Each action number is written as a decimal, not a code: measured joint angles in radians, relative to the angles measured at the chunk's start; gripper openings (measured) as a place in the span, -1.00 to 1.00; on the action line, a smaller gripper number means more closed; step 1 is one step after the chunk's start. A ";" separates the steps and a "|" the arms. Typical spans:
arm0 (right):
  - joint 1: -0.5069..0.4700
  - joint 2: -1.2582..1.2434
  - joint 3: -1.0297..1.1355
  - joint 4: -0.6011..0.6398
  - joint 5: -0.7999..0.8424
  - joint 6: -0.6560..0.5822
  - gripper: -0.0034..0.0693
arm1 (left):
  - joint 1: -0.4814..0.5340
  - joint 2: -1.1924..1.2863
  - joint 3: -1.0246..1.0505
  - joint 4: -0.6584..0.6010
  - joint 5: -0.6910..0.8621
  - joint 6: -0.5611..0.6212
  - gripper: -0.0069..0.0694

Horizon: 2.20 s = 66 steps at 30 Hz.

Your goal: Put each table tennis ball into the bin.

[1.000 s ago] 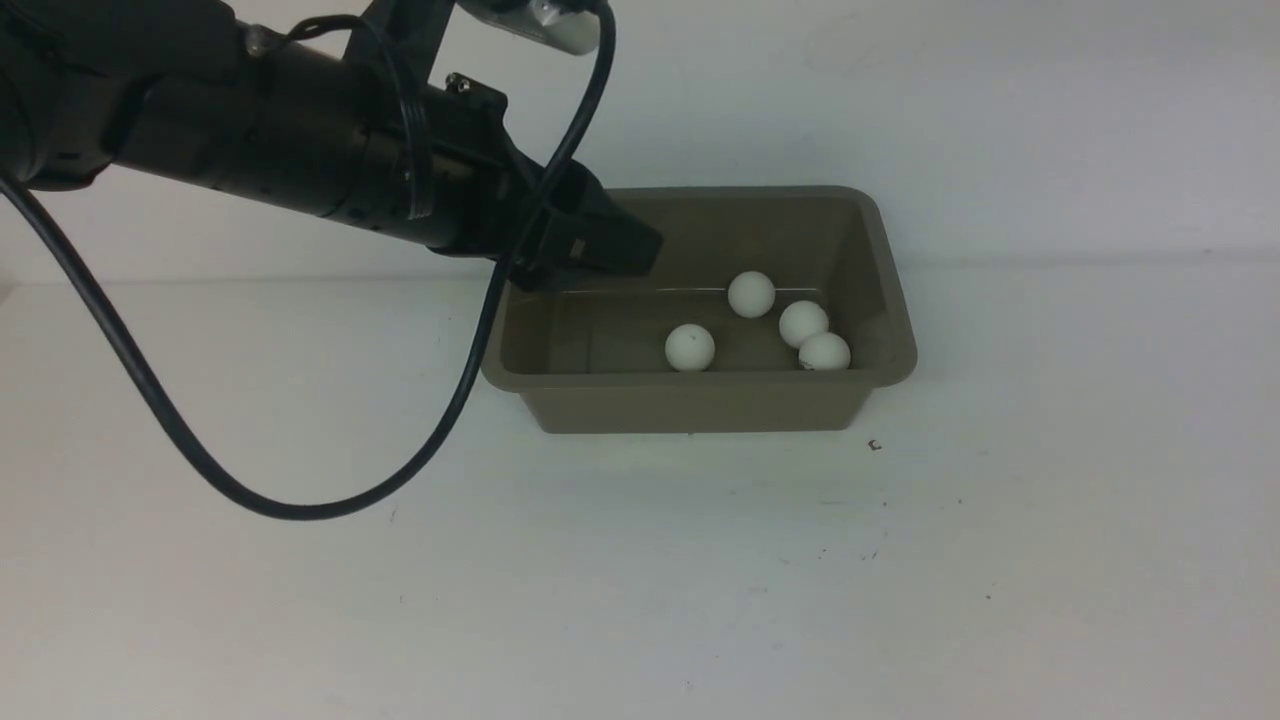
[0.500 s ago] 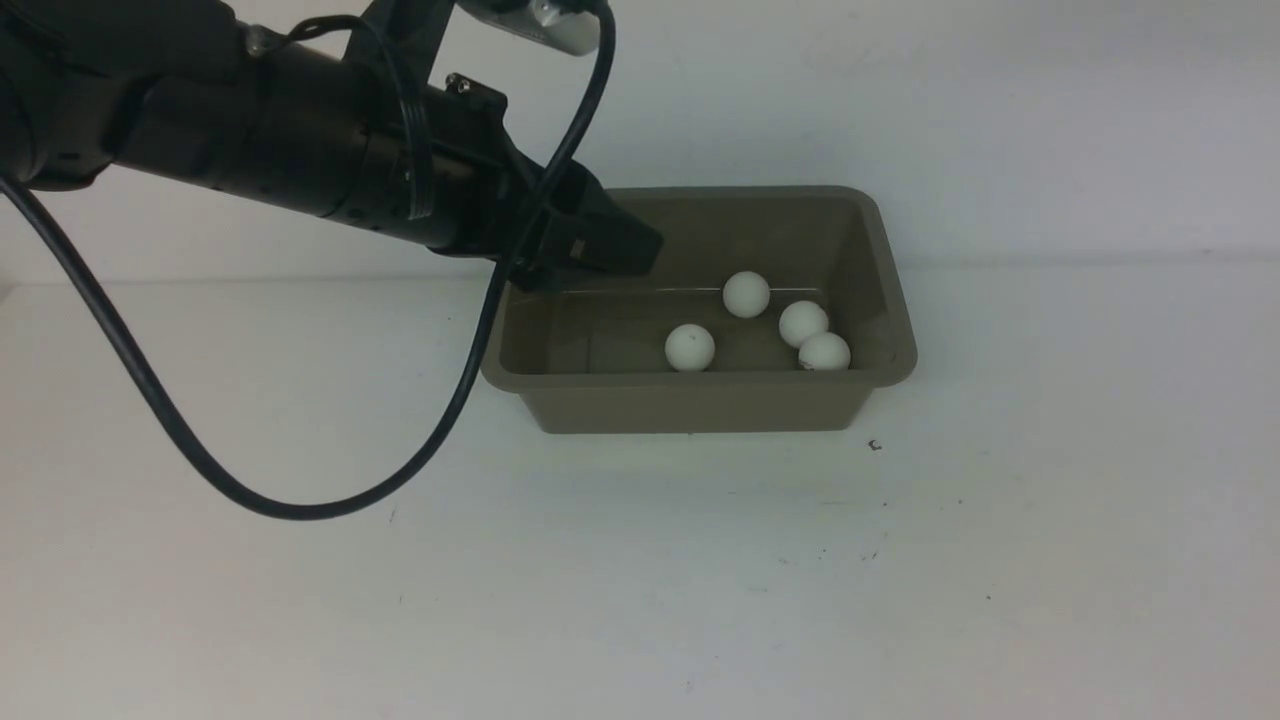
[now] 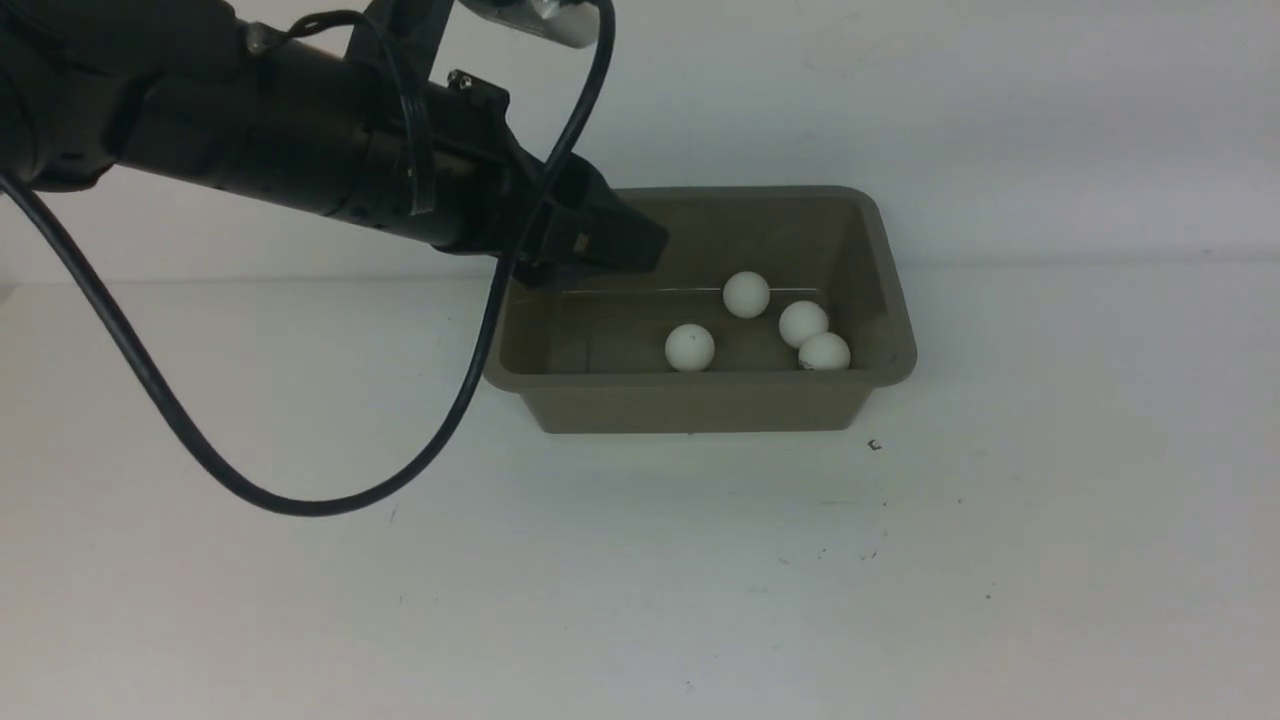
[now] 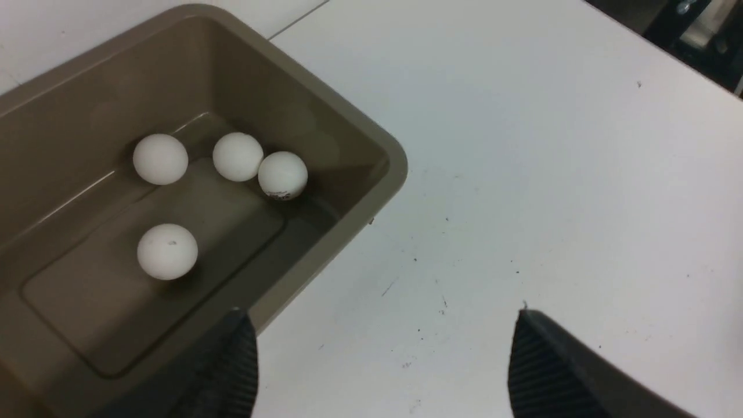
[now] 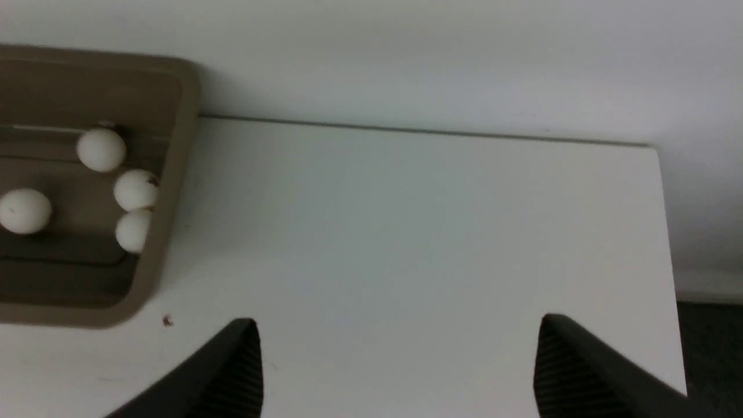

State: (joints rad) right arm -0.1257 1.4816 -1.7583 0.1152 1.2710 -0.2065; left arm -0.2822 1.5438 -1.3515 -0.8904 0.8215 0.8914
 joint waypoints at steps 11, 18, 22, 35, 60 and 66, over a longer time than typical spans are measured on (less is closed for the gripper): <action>0.000 -0.104 0.214 -0.102 -0.002 0.020 0.57 | 0.000 0.001 0.000 -0.001 0.000 0.004 0.54; 0.000 -0.389 0.476 -0.115 -0.094 0.021 0.28 | 0.000 0.011 0.000 -0.016 0.000 0.004 0.54; 0.000 -0.545 0.633 0.010 -0.266 -0.042 0.10 | 0.000 0.012 0.000 -0.023 0.000 0.004 0.54; 0.058 -0.616 1.065 0.196 -0.657 -0.286 -0.50 | 0.000 0.012 0.000 -0.105 -0.022 0.048 0.54; 0.059 -0.616 1.116 0.199 -0.672 -0.290 -0.53 | 0.000 0.012 0.000 -0.127 -0.051 0.048 0.54; 0.059 -0.616 1.116 0.199 -0.627 -0.290 -0.53 | 0.000 0.012 0.000 -0.169 -0.072 0.048 0.54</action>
State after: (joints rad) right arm -0.0663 0.8655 -0.6427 0.3145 0.6441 -0.4964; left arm -0.2822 1.5562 -1.3515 -1.0599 0.7492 0.9397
